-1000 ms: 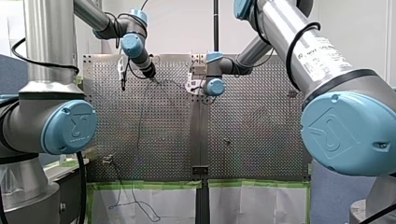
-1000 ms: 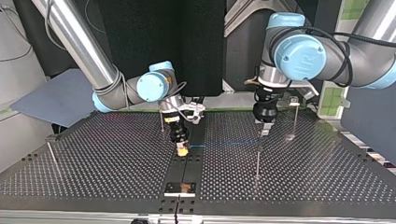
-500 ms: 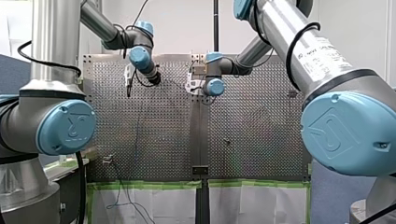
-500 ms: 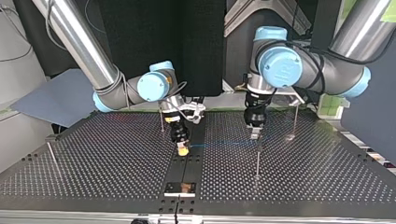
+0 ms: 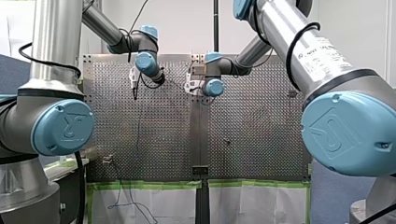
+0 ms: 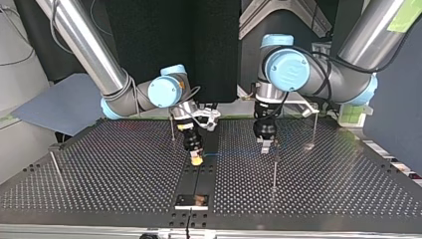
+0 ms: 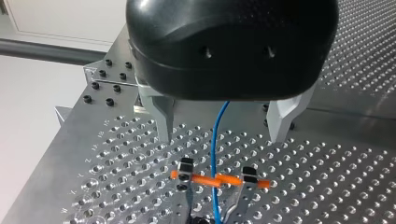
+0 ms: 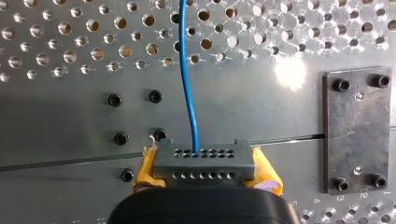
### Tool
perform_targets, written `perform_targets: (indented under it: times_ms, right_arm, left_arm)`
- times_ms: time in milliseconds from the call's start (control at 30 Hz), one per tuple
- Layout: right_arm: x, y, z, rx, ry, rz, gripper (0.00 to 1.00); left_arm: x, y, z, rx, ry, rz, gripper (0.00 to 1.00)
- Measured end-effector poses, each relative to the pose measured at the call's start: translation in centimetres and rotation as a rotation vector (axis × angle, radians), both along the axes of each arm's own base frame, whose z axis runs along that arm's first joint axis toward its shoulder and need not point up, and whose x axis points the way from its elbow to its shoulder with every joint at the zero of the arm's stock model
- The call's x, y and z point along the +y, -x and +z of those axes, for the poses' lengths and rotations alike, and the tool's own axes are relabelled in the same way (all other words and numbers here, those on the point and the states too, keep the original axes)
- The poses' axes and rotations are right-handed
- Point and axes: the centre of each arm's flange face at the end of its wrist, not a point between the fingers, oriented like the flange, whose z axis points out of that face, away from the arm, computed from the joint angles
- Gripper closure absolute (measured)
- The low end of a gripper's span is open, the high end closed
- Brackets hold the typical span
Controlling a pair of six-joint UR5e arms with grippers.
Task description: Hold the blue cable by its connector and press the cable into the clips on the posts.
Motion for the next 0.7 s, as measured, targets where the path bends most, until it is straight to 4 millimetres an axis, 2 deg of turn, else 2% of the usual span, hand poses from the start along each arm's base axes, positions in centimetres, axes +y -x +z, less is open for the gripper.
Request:
perform_targets:
  times_ms: [500,700]
  right_arm:
    - [-0.1,0.1,-0.1,0.001,-0.001,-0.002,1.0]
    - [-0.3,0.2,-0.2,0.001,-0.002,-0.005,1.0]
  left_arm:
    - [-0.9,-1.2,-2.9,0.022,-0.017,0.031,0.0]
    - [-1.7,-1.8,-2.2,0.001,-0.01,0.044,0.0]
